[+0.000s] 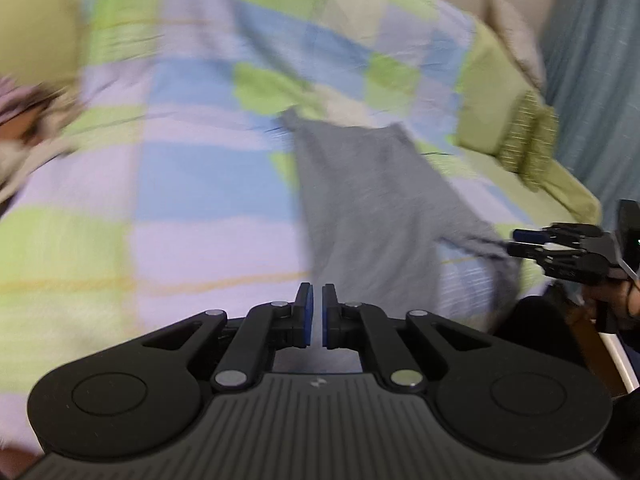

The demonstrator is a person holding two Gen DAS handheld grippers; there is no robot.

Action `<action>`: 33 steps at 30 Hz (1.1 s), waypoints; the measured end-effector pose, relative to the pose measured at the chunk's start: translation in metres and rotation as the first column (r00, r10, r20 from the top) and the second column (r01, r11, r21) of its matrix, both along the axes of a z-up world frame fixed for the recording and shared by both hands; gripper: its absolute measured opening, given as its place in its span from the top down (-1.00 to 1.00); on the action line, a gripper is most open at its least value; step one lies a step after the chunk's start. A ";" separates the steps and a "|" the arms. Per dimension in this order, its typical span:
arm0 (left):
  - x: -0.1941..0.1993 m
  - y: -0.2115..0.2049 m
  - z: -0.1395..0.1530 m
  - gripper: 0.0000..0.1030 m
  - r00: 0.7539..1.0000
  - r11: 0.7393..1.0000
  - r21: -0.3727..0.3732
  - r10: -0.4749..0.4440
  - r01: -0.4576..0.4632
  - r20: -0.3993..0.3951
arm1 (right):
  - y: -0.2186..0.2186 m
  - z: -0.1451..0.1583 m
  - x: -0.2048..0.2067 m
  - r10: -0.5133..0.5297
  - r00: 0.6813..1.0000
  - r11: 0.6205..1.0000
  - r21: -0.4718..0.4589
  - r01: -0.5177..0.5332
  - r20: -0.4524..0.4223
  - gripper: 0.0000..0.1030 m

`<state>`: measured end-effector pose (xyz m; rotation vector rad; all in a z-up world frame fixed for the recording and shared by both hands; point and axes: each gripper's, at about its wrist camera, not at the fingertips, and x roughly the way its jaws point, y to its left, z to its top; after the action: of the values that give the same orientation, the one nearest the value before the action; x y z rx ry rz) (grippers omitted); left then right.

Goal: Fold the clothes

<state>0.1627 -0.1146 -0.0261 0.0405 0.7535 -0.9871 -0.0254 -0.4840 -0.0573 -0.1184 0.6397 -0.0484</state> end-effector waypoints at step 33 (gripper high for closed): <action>-0.104 -0.281 -0.045 0.18 0.949 0.940 0.129 -0.315 0.316 -0.024 | -0.120 -0.033 -0.057 -0.145 0.987 0.815 0.574 0.079 0.071 0.96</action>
<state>0.0586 -0.3953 -0.0709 0.2827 0.8303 -1.2410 -0.0829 -0.6038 -0.0900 0.5055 0.5247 0.0250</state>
